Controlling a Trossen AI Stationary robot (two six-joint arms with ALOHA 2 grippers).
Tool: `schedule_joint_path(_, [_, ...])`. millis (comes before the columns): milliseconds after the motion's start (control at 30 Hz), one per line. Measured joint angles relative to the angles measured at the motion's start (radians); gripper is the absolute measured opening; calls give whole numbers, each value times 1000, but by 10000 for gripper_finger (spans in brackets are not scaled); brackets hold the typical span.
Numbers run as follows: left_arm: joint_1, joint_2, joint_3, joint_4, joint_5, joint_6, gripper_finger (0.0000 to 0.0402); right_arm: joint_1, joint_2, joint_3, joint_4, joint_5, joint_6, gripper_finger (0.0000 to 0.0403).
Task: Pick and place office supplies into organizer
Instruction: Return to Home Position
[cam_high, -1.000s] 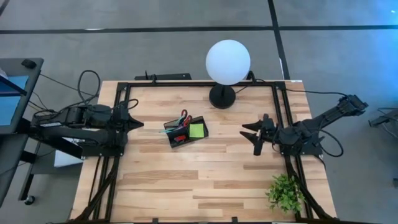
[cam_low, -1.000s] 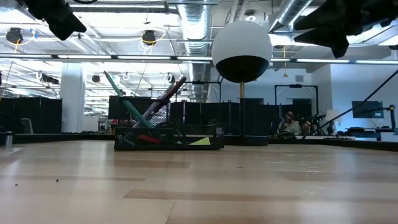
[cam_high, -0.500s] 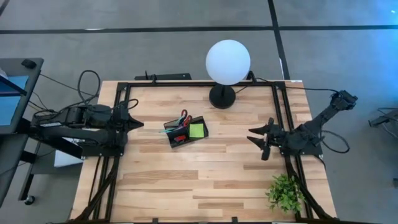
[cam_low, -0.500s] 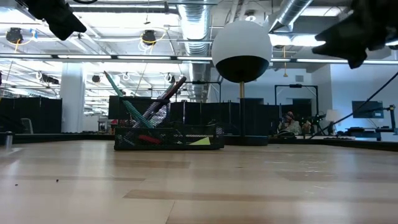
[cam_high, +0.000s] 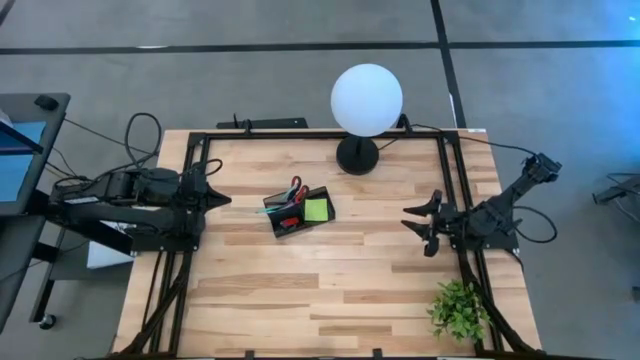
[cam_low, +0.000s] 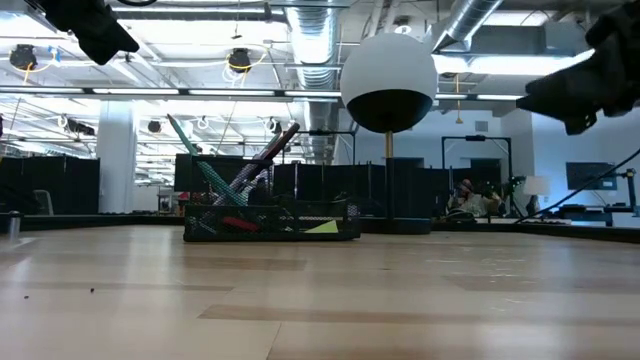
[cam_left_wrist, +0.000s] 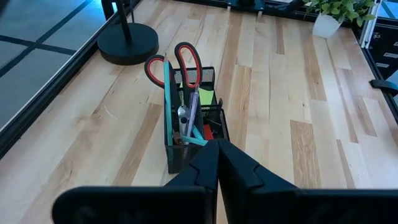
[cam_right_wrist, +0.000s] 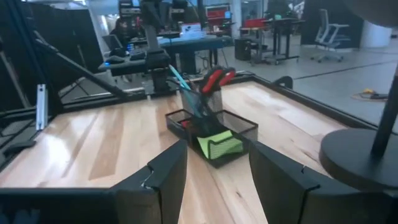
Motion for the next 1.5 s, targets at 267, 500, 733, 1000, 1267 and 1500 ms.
schedule_joint_path(267, [0,0,0,0,0,0,0,-31,-5,-4,16,-6,187,166])
schedule_joint_path(500, [0,0,0,0,0,0,0,-32,-5,-4,16,-6,244,164])
schedule_joint_path(733, [0,0,0,0,0,0,0,-32,-5,-4,15,-6,244,168])
schedule_joint_path(1000, [0,0,0,0,0,0,0,-32,-5,-4,15,-7,244,166])
schedule_joint_path(1267, [0,0,0,0,0,0,0,-32,-5,-3,14,-7,244,169])
schedule_joint_path(1500, [0,0,0,0,0,0,0,-32,-5,-3,14,-7,244,164])
